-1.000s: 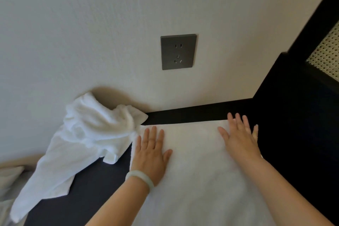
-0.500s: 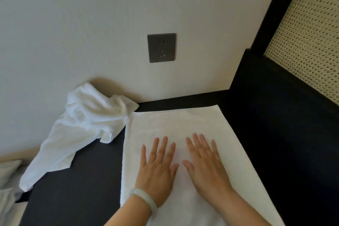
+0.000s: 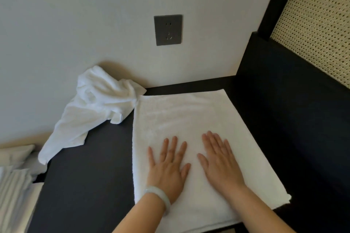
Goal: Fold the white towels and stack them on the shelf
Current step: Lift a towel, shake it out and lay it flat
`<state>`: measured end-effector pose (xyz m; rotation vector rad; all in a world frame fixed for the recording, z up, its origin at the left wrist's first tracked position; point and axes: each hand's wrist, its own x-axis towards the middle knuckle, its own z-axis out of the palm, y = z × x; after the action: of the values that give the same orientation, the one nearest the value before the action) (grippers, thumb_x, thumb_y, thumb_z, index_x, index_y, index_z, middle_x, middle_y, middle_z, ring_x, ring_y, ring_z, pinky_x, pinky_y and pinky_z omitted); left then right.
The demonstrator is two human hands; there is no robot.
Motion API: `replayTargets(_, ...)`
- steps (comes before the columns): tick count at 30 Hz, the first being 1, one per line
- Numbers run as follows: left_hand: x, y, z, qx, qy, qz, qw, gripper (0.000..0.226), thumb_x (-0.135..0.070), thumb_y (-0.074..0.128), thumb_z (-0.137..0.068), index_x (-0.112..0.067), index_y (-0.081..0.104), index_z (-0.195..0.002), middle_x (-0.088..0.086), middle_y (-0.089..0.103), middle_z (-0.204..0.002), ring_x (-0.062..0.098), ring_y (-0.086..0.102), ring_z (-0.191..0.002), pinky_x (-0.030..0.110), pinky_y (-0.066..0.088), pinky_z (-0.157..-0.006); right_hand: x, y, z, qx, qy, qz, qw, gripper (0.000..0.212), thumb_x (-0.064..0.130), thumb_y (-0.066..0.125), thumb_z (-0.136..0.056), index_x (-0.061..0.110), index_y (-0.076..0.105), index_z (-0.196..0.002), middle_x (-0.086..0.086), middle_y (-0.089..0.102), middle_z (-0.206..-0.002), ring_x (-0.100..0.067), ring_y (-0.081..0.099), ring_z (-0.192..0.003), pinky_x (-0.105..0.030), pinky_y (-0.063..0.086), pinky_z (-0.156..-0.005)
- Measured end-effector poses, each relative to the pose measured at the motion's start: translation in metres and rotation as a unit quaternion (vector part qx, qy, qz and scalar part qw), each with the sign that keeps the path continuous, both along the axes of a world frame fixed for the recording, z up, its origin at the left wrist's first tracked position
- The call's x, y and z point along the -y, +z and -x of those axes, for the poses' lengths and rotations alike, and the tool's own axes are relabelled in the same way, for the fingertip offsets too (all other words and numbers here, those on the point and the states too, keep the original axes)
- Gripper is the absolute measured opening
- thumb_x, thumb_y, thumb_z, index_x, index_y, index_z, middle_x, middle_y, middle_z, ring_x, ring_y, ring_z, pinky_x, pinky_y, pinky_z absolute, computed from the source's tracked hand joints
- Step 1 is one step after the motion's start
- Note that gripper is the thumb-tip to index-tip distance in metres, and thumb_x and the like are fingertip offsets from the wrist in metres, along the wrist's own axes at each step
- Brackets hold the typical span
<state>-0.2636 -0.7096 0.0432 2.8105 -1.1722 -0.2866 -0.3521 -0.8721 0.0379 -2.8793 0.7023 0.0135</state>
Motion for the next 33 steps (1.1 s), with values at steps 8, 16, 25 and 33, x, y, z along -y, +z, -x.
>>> replayTargets(8, -0.062, 0.013, -0.01, 0.036, 0.132, -0.011, 0.991, 0.076, -0.059, -0.024, -0.081, -0.023, -0.024, -0.147, 0.005, -0.02, -0.162, 0.025, -0.019, -0.149, 0.05, -0.013, -0.12, 0.042, 0.018, 0.059, -0.022, -0.16, 0.047, 0.986, 0.079, 0.065, -0.015, -0.086, 0.016, -0.019, -0.148, -0.004, -0.01, -0.165, -0.018, -0.013, -0.152, -0.044, -0.008, -0.124)
replayTargets(16, -0.042, 0.007, 0.038, 0.027, -0.05, 0.018, 0.998, 0.071, -0.062, 0.006, -0.095, -0.025, 0.0, -0.155, 0.003, -0.007, -0.163, 0.028, -0.006, -0.149, 0.05, -0.002, -0.115, -0.041, -0.002, 0.042, 0.0, -0.007, 0.009, 1.0, 0.068, 0.058, -0.008, -0.095, 0.026, -0.022, -0.153, 0.006, -0.02, -0.163, -0.008, -0.024, -0.148, -0.034, -0.021, -0.119)
replayTargets(25, -0.077, 0.014, 0.026, 0.016, -0.178, -0.03, 0.983, 0.083, -0.08, 0.02, -0.089, -0.034, 0.003, -0.156, 0.004, -0.003, -0.164, 0.038, -0.005, -0.149, 0.061, 0.003, -0.112, 0.024, 0.003, 0.106, -0.051, -0.05, 0.0, 0.997, 0.069, 0.066, -0.018, -0.089, 0.036, -0.028, -0.15, 0.01, -0.027, -0.16, -0.002, -0.031, -0.144, -0.03, -0.023, -0.118)
replayTargets(33, -0.082, 0.018, 0.017, -0.012, -0.249, -0.061, 0.967, 0.11, -0.097, 0.023, -0.068, -0.041, -0.03, -0.146, -0.006, -0.04, -0.154, 0.028, -0.04, -0.14, 0.064, -0.018, -0.111, 0.032, 0.012, 0.107, -0.055, 0.07, -0.043, 0.995, 0.071, 0.07, 0.005, -0.095, 0.038, -0.022, -0.153, 0.015, -0.029, -0.16, -0.004, -0.026, -0.147, -0.037, -0.016, -0.122)
